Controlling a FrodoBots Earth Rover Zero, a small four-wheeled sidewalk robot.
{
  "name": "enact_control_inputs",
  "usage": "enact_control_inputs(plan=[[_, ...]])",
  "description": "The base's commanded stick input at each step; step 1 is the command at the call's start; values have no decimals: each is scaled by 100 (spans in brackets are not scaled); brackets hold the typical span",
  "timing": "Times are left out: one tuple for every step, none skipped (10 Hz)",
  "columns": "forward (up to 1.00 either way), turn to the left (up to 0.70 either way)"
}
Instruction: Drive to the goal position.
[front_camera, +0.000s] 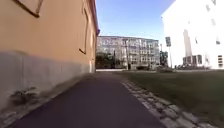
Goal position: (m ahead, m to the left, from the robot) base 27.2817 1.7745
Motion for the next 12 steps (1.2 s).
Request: enact_control_inputs(plan=[[70,0],[70,0],[70,0],[70,4],[70,13],[70,0],[70,0],[70,0],[70,0],[70,0],[70,0],[70,0]])
